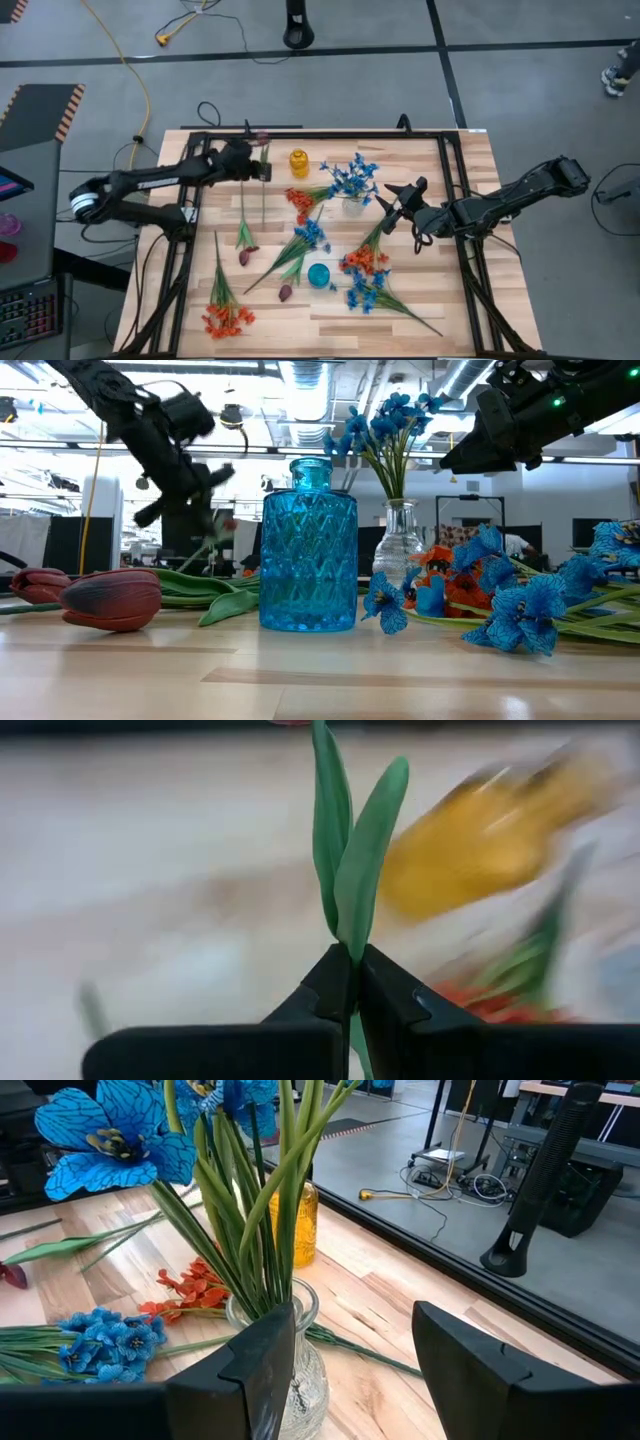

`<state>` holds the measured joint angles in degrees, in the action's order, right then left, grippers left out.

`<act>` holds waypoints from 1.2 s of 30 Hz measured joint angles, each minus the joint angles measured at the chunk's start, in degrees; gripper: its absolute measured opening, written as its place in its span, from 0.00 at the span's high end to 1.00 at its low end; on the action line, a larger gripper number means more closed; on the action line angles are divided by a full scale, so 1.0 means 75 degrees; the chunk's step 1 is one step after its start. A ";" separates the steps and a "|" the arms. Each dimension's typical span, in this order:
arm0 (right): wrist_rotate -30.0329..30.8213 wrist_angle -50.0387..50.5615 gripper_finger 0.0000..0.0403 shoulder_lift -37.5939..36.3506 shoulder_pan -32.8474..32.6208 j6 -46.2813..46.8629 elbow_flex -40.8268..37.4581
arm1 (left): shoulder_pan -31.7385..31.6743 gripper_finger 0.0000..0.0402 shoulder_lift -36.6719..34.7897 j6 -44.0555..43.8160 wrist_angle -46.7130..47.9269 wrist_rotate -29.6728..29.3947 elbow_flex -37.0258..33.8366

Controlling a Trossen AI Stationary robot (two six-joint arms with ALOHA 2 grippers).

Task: Sort flowers into vase by color
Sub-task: Put the middle red flower into the yellow vase

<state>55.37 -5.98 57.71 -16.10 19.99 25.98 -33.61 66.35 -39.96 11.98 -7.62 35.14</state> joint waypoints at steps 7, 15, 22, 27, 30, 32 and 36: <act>0.0000 0.0003 0.43 0.0001 0.0000 0.0003 0.0000 | 0.0000 1.00 -0.1202 0.0951 -0.1988 -0.0266 0.0000; 0.0000 0.0006 0.43 0.0001 0.0000 0.0003 0.0000 | 0.0003 1.00 -0.1388 0.2370 -0.4556 -0.0259 0.0000; 0.0000 0.0009 0.43 0.0001 -0.0001 0.0003 0.0000 | 0.0003 1.00 -0.0855 0.3175 -0.6288 -0.0227 0.0003; -0.0001 0.0009 0.43 0.0001 -0.0002 0.0003 0.0000 | 0.0003 1.00 -0.0312 0.3804 -0.7289 -0.0244 0.0004; 0.0000 0.0009 0.43 0.0001 -0.0002 0.0003 0.0000 | 0.0003 1.00 0.0105 0.4092 -0.7813 -0.0242 0.0006; 0.0000 0.0009 0.43 0.0001 -0.0001 0.0003 0.0000 | 0.0003 1.00 0.0356 0.4177 -0.8256 -0.0244 0.0006; 0.0000 0.0009 0.43 0.0001 0.0000 0.0003 0.0000 | 0.0003 1.00 0.0616 0.4456 -0.8768 -0.0245 0.0006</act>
<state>55.37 -5.91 57.71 -16.10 20.01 25.98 -33.58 70.97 -6.54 -53.79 -9.45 35.18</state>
